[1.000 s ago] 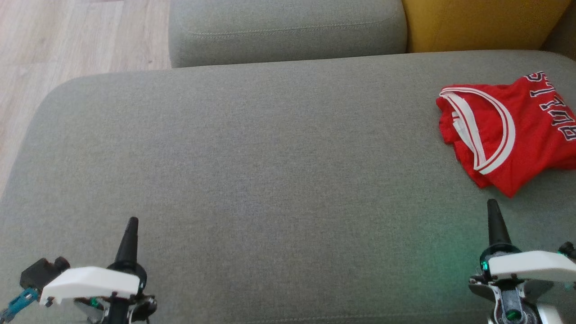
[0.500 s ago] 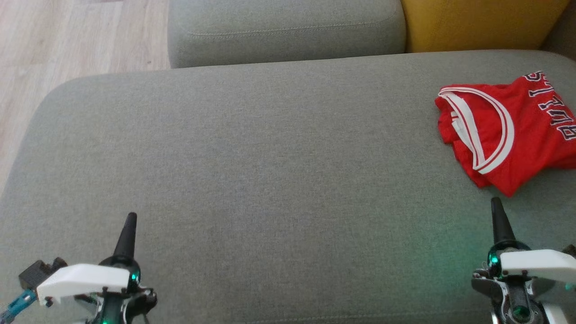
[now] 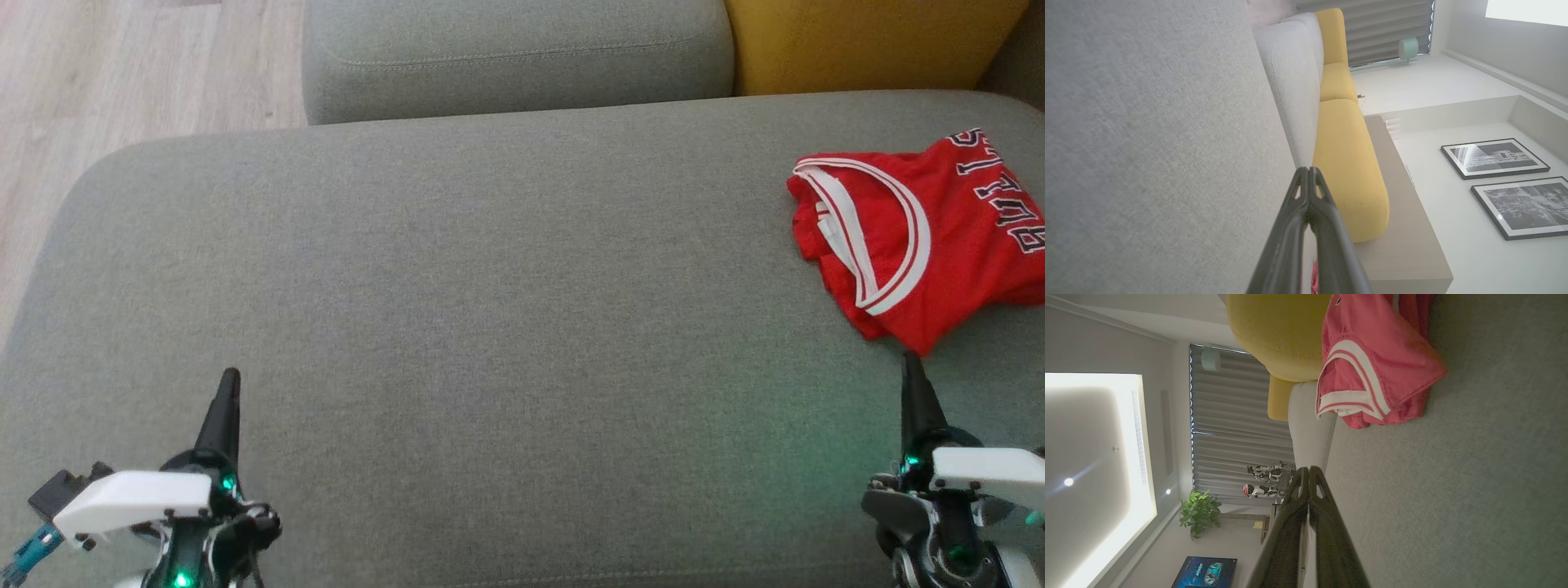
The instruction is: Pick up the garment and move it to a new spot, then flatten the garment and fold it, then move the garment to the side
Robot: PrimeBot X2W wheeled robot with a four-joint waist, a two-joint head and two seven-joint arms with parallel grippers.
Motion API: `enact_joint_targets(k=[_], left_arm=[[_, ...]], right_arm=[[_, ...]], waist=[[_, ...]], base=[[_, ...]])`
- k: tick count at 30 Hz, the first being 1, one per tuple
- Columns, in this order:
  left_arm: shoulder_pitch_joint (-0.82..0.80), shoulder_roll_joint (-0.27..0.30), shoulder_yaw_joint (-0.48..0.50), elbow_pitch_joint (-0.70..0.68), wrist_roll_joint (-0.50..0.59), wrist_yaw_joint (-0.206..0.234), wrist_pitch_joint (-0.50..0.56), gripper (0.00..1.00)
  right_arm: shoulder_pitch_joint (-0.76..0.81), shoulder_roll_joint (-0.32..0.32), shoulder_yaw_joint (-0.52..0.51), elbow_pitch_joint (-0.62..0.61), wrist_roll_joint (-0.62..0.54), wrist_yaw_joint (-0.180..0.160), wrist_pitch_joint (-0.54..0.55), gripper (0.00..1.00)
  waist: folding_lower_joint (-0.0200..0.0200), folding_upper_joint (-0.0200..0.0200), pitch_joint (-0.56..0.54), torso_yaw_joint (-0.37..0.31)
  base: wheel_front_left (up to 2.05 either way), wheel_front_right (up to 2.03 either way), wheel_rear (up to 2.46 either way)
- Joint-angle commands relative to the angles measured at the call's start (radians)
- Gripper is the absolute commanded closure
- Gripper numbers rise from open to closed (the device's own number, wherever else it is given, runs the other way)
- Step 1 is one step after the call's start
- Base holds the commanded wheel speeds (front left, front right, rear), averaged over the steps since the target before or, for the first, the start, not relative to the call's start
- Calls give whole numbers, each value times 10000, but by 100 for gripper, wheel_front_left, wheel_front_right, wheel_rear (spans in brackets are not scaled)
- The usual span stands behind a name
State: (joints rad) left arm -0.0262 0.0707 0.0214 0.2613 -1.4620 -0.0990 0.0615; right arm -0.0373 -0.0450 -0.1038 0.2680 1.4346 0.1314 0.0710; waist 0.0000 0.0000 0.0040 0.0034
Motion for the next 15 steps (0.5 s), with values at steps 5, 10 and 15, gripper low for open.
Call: enact_joint_targets(k=[5, 10, 15], left_arm=[[-667, -6, 566, -231, -663, -177, 198, 100], [-748, -72, 708, -191, -1172, -256, 330, 100], [-797, -112, 794, -168, -1479, -304, 411, 100]], right_arm=[[-598, -147, 110, -289, 813, -7, 170, 100], [-653, -146, 61, -260, 1400, -7, 257, 100], [-686, -146, 32, -243, 1754, -7, 309, 100]], waist=[[0, 0, -3, -12], [0, 0, -7, -25], [0, 0, -9, -32]], base=[[0, 0, 0], [0, 0, 0], [0, 0, 0]])
